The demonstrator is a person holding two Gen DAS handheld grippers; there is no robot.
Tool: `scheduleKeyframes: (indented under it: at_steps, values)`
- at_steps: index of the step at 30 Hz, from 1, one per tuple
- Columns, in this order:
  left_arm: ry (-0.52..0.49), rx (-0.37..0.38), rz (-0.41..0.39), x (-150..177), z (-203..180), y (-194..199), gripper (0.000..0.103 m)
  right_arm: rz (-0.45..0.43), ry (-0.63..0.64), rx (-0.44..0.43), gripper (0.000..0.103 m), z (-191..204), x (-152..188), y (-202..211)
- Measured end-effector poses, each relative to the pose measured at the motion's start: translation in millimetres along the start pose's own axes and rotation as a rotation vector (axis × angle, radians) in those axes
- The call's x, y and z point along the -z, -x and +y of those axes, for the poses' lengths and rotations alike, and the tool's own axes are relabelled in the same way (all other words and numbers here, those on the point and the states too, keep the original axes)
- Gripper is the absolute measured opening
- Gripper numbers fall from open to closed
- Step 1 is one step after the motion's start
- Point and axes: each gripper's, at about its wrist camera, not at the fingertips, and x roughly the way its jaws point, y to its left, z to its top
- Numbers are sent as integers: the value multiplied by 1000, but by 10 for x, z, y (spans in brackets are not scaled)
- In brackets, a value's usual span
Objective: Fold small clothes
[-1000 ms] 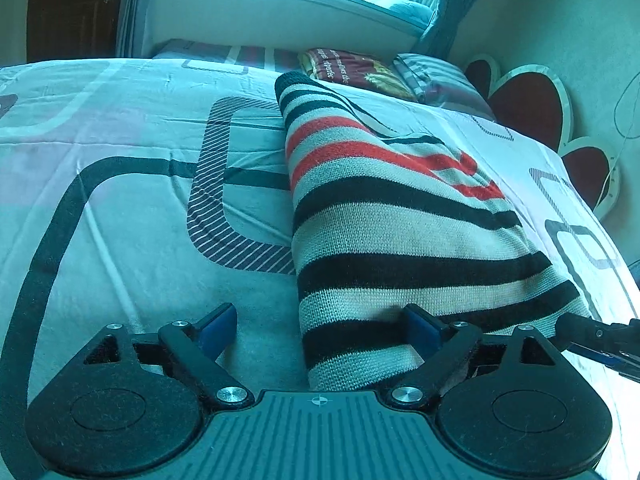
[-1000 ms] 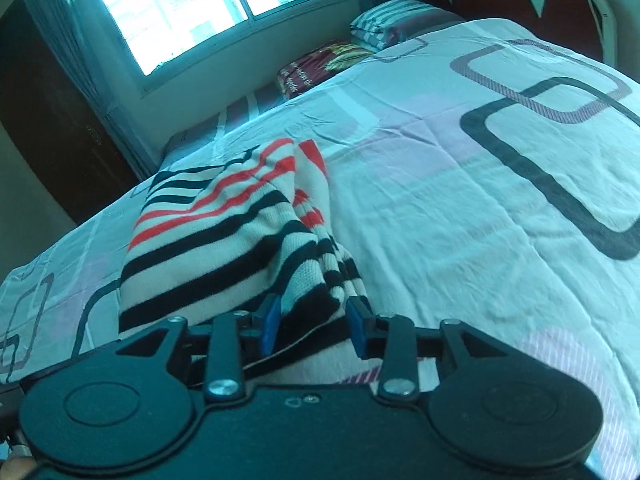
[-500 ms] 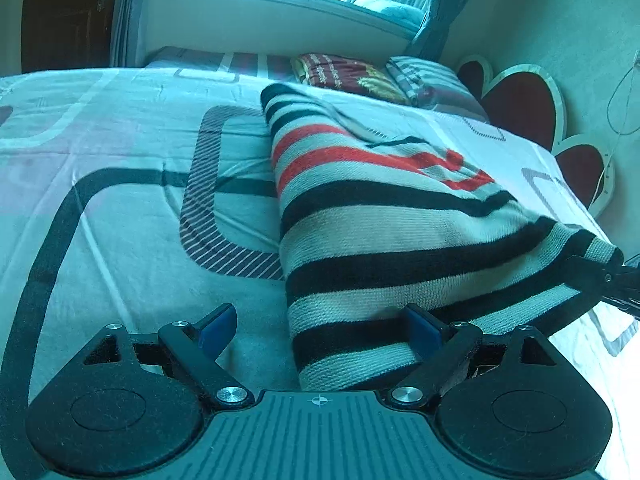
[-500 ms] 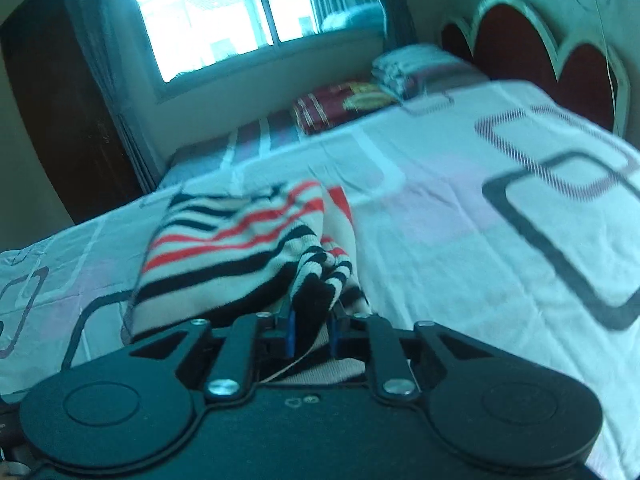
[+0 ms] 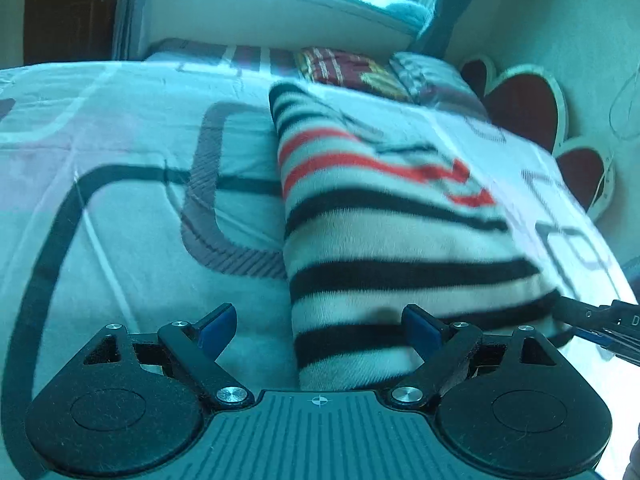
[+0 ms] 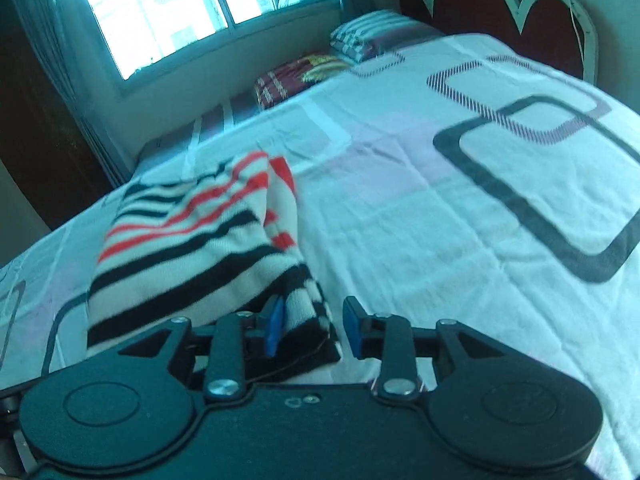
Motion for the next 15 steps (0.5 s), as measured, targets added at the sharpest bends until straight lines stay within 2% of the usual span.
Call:
scheduleKeyframes:
  at_steps: [3,7,13,14,15]
  values:
    - [12,4,-28,-105,13,59,89,-33,15,-13,39,55,-126,5]
    - [22,-13,-52,-244,30,32,89,-4,12,-72,50,149,-280,-207]
    - [58,-59,-59,-399,115,-142,89,69,18,-106,48,270,-479,-770]
    - [56,-62,-59,-421,107,-169,89,76,19,-121,46,288,-493,-831]
    - [52,-63,-62,-440,95,-189,89,84,28,-137,40,311,-494,-878]
